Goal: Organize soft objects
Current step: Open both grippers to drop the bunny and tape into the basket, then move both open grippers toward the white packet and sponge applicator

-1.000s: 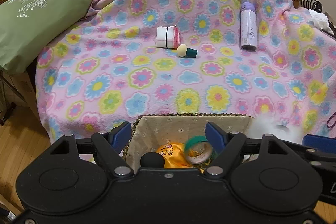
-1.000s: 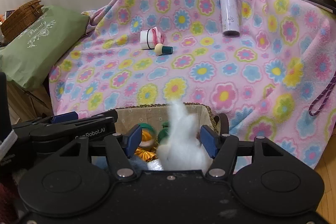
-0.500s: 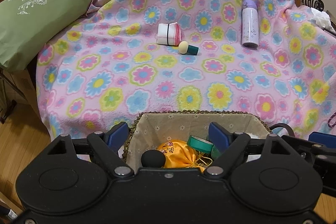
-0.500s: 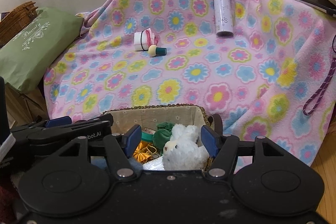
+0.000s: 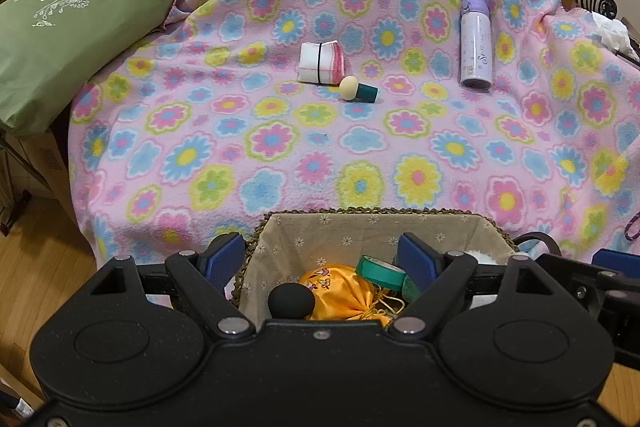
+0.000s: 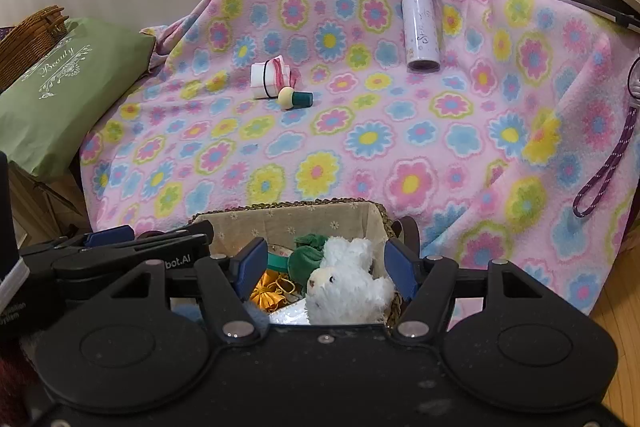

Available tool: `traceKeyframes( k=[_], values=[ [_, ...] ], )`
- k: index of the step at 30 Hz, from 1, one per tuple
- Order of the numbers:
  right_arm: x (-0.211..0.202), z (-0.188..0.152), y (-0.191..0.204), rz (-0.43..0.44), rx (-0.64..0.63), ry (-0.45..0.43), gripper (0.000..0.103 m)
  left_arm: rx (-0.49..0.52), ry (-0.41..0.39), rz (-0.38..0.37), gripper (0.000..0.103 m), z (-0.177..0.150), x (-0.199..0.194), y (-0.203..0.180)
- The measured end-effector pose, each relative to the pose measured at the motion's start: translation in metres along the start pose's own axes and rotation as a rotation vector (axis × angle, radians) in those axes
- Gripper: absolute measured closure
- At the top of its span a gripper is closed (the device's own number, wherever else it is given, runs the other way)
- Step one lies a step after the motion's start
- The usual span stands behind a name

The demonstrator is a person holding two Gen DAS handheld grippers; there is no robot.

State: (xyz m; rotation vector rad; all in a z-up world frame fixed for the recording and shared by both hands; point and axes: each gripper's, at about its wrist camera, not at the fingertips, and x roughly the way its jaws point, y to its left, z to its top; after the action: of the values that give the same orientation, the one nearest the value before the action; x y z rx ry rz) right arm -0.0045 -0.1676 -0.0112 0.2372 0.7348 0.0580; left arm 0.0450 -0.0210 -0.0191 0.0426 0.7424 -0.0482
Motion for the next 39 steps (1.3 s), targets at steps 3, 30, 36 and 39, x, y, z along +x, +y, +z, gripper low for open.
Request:
traceKeyframes(
  k=[3, 30, 36, 39],
  values=[
    [0.0, 0.0, 0.0, 0.0, 0.001, 0.0, 0.038, 0.0, 0.002, 0.001, 0.022, 0.0, 0.0, 0.0],
    [0.045, 0.043, 0.005, -0.043, -0.128, -0.082, 0.027, 0.081, -0.057, 0.03, 0.014, 0.06, 0.041, 0.019],
    [0.099, 0.084, 0.003, -0.03, -0.115, -0.091, 0.027, 0.111, -0.099, 0.044, 0.014, 0.091, 0.082, 0.027],
    [0.128, 0.102, -0.003, -0.036, -0.097, -0.08, 0.027, 0.086, -0.091, 0.057, 0.014, 0.104, 0.106, 0.035]
  ],
)
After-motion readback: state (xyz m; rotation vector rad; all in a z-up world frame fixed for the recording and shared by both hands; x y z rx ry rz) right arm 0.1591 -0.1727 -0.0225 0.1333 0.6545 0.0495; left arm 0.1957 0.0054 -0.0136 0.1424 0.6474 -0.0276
